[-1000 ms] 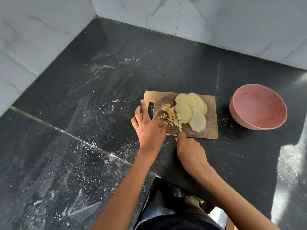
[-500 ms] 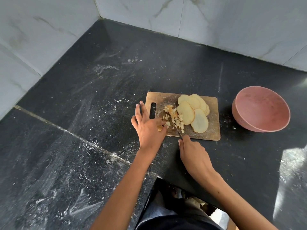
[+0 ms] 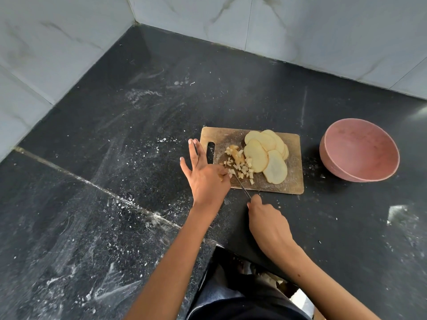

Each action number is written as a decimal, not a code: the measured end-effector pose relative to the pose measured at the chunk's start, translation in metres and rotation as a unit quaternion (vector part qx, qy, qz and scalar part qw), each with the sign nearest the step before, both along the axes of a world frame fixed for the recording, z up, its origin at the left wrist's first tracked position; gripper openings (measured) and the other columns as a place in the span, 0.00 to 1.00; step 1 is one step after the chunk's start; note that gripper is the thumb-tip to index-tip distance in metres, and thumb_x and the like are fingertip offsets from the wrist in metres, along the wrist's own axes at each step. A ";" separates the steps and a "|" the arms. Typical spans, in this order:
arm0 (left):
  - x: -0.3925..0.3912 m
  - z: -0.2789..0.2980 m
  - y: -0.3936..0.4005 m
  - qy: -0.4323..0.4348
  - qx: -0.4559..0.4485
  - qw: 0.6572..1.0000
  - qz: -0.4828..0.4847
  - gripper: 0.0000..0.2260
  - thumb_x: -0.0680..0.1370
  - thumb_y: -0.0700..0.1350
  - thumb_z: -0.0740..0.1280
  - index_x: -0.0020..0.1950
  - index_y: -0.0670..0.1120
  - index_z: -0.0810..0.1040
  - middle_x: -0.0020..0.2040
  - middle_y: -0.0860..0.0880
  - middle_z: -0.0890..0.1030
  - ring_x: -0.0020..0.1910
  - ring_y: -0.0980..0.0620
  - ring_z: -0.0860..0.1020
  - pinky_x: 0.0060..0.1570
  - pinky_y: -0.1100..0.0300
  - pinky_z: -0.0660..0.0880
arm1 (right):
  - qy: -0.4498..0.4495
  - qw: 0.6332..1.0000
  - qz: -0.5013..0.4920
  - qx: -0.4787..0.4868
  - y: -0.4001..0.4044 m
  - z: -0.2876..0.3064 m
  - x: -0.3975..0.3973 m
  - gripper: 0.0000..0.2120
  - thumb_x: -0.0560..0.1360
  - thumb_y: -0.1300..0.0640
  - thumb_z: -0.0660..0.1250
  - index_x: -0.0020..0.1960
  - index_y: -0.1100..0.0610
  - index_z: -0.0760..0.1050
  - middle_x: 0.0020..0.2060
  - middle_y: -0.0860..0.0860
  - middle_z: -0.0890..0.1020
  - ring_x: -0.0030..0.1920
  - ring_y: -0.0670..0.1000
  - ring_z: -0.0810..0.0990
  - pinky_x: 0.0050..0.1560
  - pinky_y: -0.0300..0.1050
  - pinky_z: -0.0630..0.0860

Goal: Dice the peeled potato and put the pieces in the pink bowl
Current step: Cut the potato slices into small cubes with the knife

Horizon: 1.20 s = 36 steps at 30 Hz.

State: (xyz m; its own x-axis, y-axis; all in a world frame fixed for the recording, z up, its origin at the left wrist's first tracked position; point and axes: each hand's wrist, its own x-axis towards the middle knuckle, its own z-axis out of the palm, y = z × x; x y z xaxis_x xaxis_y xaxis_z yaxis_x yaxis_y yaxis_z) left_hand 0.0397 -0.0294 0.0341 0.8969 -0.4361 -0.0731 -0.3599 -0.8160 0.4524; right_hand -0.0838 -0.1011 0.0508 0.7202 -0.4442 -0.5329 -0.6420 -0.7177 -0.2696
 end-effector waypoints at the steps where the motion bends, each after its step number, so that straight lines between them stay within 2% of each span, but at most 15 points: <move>1: 0.000 0.000 0.000 0.004 -0.001 1.000 0.003 0.03 0.75 0.49 0.71 0.44 0.54 0.84 0.79 0.42 0.43 0.77 0.48 0.34 0.71 0.47 0.31 | -0.003 1.000 0.002 -0.003 0.000 0.001 -0.005 0.07 0.84 0.55 0.47 0.49 0.56 0.57 0.47 0.58 0.79 0.48 0.62 0.78 0.40 0.49 0.67; 5: -0.001 0.000 0.003 0.009 -0.003 1.000 -0.010 0.03 0.75 0.49 0.71 0.45 0.54 0.84 0.78 0.41 0.42 0.76 0.47 0.32 0.70 0.46 0.30 | -0.050 0.998 -0.016 0.023 -0.005 0.005 -0.005 0.10 0.84 0.52 0.47 0.48 0.56 0.59 0.42 0.57 0.77 0.46 0.63 0.78 0.39 0.49 0.67; 11: -0.005 -0.002 -0.001 -0.018 -0.036 0.999 -0.025 0.03 0.73 0.48 0.72 0.45 0.55 0.85 0.79 0.44 0.42 0.76 0.49 0.32 0.69 0.48 0.28 | -0.101 0.994 -0.035 0.029 -0.010 0.008 0.007 0.10 0.83 0.51 0.48 0.49 0.56 0.62 0.43 0.59 0.79 0.44 0.63 0.77 0.40 0.51 0.70; 14: -0.003 -0.003 0.003 -0.034 -0.034 0.999 -0.011 0.03 0.72 0.50 0.73 0.44 0.55 0.85 0.79 0.44 0.41 0.75 0.50 0.31 0.67 0.52 0.23 | -0.098 0.994 -0.030 0.040 -0.007 0.004 0.009 0.10 0.83 0.51 0.48 0.49 0.56 0.62 0.42 0.58 0.79 0.44 0.62 0.78 0.39 0.51 0.69; 19: 0.000 -0.004 0.006 -0.033 -0.034 0.999 -0.026 0.02 0.72 0.50 0.72 0.41 0.55 0.85 0.79 0.45 0.42 0.76 0.48 0.33 0.70 0.45 0.29 | -0.088 0.994 -0.040 0.049 -0.003 0.001 0.010 0.11 0.83 0.52 0.48 0.50 0.57 0.63 0.43 0.59 0.79 0.45 0.62 0.78 0.39 0.50 0.68; 26: 0.000 -0.004 0.005 -0.025 -0.050 0.998 -0.035 0.03 0.71 0.50 0.73 0.43 0.56 0.84 0.79 0.46 0.41 0.76 0.48 0.33 0.70 0.41 0.31 | -0.057 0.997 -0.039 0.029 0.002 -0.001 0.016 0.11 0.84 0.53 0.48 0.56 0.59 0.65 0.48 0.59 0.79 0.50 0.62 0.78 0.41 0.48 0.66; 31: 0.002 -0.004 0.005 -0.025 -0.047 0.998 -0.038 0.02 0.72 0.50 0.73 0.43 0.57 0.84 0.79 0.47 0.41 0.76 0.49 0.32 0.70 0.41 0.30 | -0.019 0.999 -0.027 0.000 0.007 0.001 -0.003 0.08 0.84 0.54 0.47 0.48 0.57 0.58 0.47 0.58 0.79 0.48 0.61 0.79 0.40 0.49 0.67; 36: 0.000 -0.007 0.005 -0.011 -0.064 0.998 -0.013 0.01 0.71 0.47 0.74 0.41 0.54 0.85 0.79 0.47 0.43 0.76 0.51 0.33 0.69 0.44 0.29 | -0.029 0.999 -0.039 0.004 0.001 -0.001 0.001 0.09 0.84 0.53 0.47 0.49 0.57 0.60 0.46 0.58 0.79 0.47 0.62 0.78 0.40 0.49 0.67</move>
State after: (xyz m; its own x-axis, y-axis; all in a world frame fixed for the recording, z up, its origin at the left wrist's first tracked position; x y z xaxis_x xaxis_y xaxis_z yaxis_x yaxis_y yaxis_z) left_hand 0.0395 -0.0247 0.0273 0.8857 -0.4642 0.0053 -0.3920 -0.7417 0.5442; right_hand -0.0826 -0.1002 0.0497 0.7141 -0.4956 -0.4944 -0.6784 -0.6643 -0.3139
